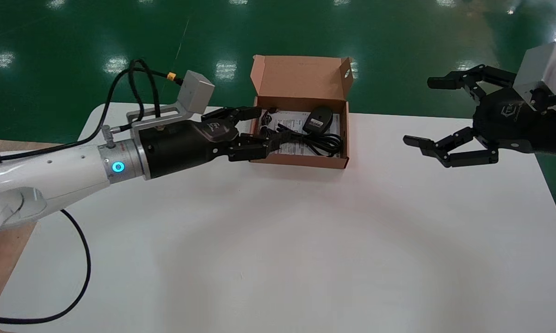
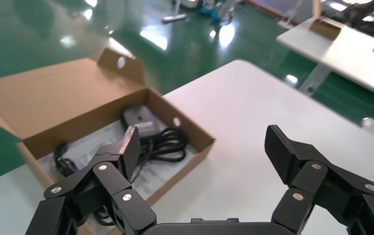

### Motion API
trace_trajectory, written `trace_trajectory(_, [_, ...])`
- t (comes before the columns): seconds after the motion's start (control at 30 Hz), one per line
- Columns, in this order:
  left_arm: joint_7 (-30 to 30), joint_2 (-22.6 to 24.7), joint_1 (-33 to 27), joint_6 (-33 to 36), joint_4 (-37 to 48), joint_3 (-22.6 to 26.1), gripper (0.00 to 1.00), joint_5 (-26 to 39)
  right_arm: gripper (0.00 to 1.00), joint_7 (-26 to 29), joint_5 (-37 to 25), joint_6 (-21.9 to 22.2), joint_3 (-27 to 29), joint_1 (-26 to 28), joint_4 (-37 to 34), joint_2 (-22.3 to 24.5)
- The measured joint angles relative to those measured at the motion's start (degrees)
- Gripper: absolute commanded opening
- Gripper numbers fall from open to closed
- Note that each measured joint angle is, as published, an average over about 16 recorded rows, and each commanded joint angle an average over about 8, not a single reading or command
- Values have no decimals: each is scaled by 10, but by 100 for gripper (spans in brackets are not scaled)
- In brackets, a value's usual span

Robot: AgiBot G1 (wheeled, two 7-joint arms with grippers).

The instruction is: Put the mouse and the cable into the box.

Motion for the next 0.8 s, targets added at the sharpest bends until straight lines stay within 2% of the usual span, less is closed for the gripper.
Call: trace_trajectory(0.8, [-29, -173, 126, 191, -236, -161, 100, -57, 100, 141, 153, -36, 93, -194, 219, 23])
